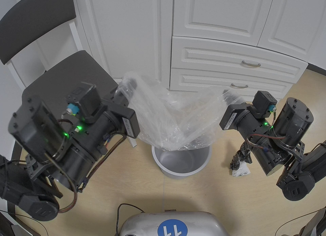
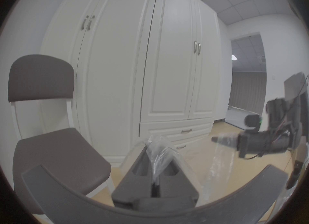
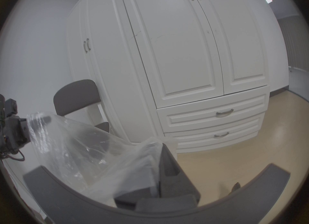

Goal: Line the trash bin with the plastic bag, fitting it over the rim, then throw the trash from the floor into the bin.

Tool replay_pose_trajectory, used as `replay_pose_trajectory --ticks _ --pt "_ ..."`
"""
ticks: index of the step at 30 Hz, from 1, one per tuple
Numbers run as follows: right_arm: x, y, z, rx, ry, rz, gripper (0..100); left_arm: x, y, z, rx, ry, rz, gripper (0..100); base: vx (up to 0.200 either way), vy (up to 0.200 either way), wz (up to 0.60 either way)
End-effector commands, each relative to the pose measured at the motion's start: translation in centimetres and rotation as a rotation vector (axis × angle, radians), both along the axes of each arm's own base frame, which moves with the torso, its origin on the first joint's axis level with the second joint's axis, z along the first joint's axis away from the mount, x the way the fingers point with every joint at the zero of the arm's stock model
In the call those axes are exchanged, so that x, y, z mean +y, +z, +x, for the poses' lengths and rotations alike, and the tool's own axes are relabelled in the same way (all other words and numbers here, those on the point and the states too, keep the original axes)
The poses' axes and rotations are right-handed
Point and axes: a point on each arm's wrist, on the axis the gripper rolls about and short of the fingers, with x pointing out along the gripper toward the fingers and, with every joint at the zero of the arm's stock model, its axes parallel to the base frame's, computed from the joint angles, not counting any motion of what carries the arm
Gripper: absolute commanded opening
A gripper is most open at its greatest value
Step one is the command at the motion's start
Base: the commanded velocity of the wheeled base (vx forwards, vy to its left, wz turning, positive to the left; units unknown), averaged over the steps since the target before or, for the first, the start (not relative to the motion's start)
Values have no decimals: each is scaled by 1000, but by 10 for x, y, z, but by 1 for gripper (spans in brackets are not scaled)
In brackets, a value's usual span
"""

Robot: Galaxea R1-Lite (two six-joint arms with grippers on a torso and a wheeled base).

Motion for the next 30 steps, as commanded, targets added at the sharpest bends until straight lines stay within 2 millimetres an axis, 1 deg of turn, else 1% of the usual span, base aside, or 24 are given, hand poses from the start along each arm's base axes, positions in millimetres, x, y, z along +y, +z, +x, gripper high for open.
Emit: replay_pose_trajectory --ticks 1,5,7,10,13,15,17,18,19,25,30 --pt "-6 -5 -6 13 -28 -56 0 -9 -33 30 89 46 66 0 0 0 0" --pt "-6 -15 -6 42 -29 -94 0 -6 -36 30 100 57 78 0 0 0 0" --pt "-9 -24 -5 82 -41 -133 0 0 -39 32 109 80 101 0 0 0 0" --pt "-28 -36 1 152 -102 -193 0 9 -44 36 122 117 144 0 0 0 0" --pt "-43 -40 6 179 -159 -253 0 20 -51 41 148 162 204 0 0 0 0" --pt "-52 -44 9 190 -193 -292 0 26 -56 45 174 190 243 0 0 0 0" --pt "-55 -46 10 196 -207 -314 0 30 -58 47 189 207 271 0 0 0 0" --pt "-62 -52 9 214 -227 -353 0 37 -62 50 216 233 317 0 0 0 0" --pt "-64 -54 8 222 -233 -376 0 40 -62 51 220 242 325 0 0 0 0" --pt "-68 -60 6 236 -243 -429 0 44 -62 55 223 263 325 0 0 0 0" --pt "-72 -63 10 253 -262 -447 0 49 -60 57 221 281 319 0 0 0 0"
